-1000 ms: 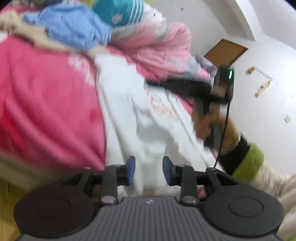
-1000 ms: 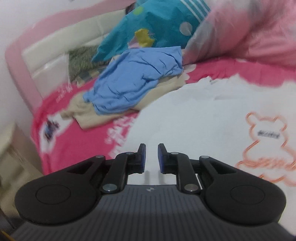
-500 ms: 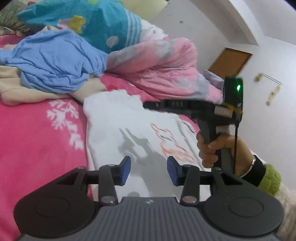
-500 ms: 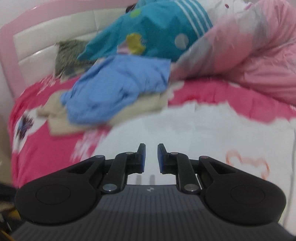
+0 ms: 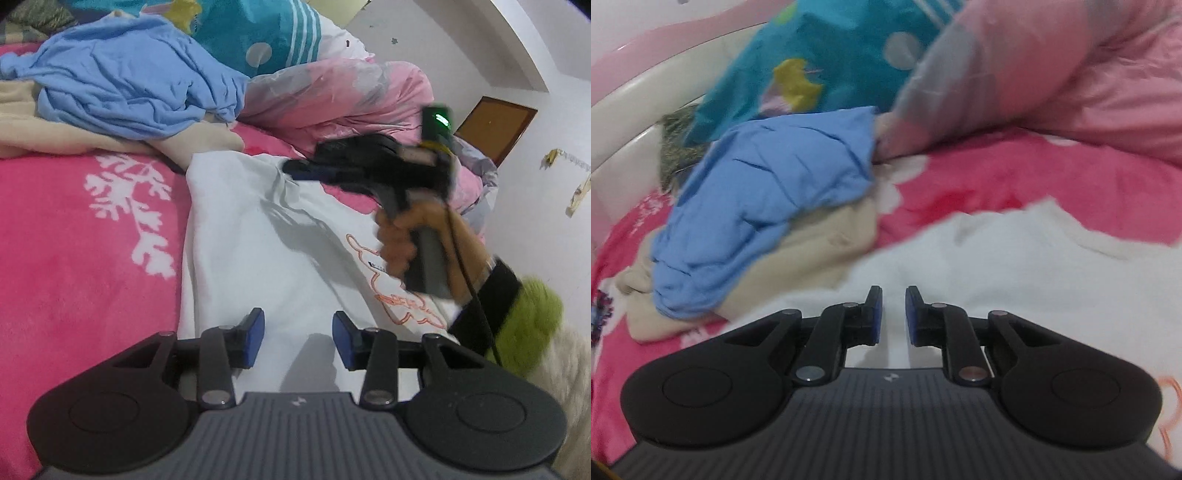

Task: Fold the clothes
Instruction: 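Open the left tool to release the sleeve and withdraw, then move both open tools back to the hem of the bear sweatshirt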

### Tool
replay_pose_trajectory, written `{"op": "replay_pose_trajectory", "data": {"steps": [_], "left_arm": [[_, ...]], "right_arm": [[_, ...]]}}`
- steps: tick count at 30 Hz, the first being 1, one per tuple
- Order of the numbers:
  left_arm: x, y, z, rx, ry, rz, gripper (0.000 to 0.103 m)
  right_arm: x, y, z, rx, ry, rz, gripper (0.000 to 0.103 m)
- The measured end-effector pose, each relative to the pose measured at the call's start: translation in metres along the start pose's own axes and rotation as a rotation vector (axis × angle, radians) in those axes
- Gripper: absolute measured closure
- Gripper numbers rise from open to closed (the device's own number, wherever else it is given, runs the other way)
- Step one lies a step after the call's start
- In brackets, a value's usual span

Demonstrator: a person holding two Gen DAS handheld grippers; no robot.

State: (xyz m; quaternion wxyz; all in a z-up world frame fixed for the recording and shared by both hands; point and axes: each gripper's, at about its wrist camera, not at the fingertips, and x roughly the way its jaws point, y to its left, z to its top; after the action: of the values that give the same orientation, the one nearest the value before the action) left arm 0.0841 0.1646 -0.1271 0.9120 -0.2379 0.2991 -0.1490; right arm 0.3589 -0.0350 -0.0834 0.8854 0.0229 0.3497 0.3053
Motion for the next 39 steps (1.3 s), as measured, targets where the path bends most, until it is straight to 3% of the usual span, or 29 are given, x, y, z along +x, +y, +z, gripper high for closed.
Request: {"op": "replay_pose_trajectory", "data": {"steps": [4,9,14,17,20,22,24,28,30,32,34,36,39], "left_arm": [[0.003,-0.006,-0.003,0.07,-0.007,0.023,0.06],[0.0,-0.008,-0.006,0.106,-0.004,0.021,0.059],[-0.002,-0.008,-0.006,0.107,0.0,0.009,0.057],[-0.003,-0.009,-0.007,0.126,-0.001,0.009,0.057],[-0.005,-0.008,-0.008,0.134,-0.002,0.0,0.057],[-0.006,-0.006,-0.007,0.125,0.001,-0.012,0.057],[-0.006,-0.004,-0.006,0.107,0.005,-0.024,0.056],[-0.006,-0.002,-0.005,0.1,0.009,-0.041,0.056],[-0.007,0.0,-0.004,0.095,0.008,-0.048,0.056],[-0.007,0.002,-0.003,0.079,0.007,-0.058,0.056],[-0.008,0.005,-0.003,0.059,0.004,-0.068,0.056],[-0.008,0.008,-0.003,0.045,0.002,-0.08,0.056],[-0.008,0.011,-0.002,0.035,0.004,-0.095,0.056]], "right_arm": [[0.061,-0.014,0.005,0.024,0.07,-0.077,0.096],[0.06,-0.03,0.03,0.139,-0.017,-0.107,0.094],[0.041,-0.015,0.031,0.093,0.039,0.038,0.09],[0.077,-0.019,0.029,0.062,0.092,-0.13,0.093],[0.085,-0.036,0.039,0.138,0.014,-0.179,0.098],[0.074,-0.032,0.045,0.146,-0.013,-0.207,0.092],[0.053,-0.017,0.045,0.075,-0.022,-0.187,0.092],[0.003,0.017,0.026,-0.056,0.021,-0.047,0.089],[-0.005,0.024,0.009,-0.07,0.087,-0.026,0.087],[0.004,0.021,-0.01,-0.096,0.155,-0.088,0.086],[0.018,0.01,-0.024,-0.124,0.203,-0.212,0.087],[0.0,-0.006,-0.022,-0.025,0.157,-0.242,0.085],[-0.057,0.0,-0.022,0.018,0.075,-0.185,0.084]]}}
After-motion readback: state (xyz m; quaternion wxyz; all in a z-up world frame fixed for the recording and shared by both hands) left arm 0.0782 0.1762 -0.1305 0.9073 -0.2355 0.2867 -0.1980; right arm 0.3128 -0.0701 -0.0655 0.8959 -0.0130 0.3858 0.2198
